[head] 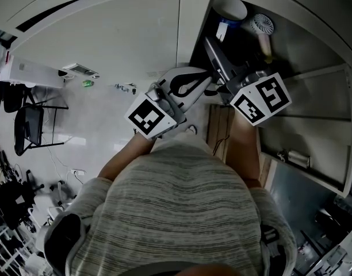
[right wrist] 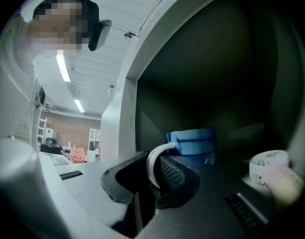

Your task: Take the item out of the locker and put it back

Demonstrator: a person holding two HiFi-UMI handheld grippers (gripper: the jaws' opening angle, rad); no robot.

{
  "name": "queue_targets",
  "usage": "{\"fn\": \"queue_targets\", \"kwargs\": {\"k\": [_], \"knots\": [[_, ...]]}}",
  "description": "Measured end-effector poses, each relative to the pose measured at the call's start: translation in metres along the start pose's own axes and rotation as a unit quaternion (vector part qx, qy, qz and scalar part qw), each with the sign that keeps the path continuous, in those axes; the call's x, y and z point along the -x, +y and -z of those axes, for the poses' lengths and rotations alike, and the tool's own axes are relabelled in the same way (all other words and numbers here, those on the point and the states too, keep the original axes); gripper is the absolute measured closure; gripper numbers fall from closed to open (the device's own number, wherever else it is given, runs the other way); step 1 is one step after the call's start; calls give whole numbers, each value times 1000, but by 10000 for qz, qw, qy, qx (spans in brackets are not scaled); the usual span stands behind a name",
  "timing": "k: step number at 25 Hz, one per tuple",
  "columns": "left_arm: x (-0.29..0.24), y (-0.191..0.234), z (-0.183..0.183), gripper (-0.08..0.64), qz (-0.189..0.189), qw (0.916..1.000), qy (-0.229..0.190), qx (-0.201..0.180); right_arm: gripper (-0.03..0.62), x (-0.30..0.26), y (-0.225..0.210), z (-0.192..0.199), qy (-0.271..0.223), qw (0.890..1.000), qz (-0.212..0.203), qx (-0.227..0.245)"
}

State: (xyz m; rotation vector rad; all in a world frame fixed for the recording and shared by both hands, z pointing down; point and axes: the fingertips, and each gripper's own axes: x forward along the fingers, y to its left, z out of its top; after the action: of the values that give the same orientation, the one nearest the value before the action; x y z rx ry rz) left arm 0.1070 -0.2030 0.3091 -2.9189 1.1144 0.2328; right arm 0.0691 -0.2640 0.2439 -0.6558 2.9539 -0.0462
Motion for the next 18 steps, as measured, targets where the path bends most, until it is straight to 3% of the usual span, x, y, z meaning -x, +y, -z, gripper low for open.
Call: {"fn": "queue_targets", "kwargs": {"k": [9,18], "knots": [[4,-8,2,552,239,9997,-21,77,538,21,12,-8,-437,9990,76,84],[7,-22,4,552,709,9973,-28,207,538,47,24,-17,-710,9956,565,228]]}}
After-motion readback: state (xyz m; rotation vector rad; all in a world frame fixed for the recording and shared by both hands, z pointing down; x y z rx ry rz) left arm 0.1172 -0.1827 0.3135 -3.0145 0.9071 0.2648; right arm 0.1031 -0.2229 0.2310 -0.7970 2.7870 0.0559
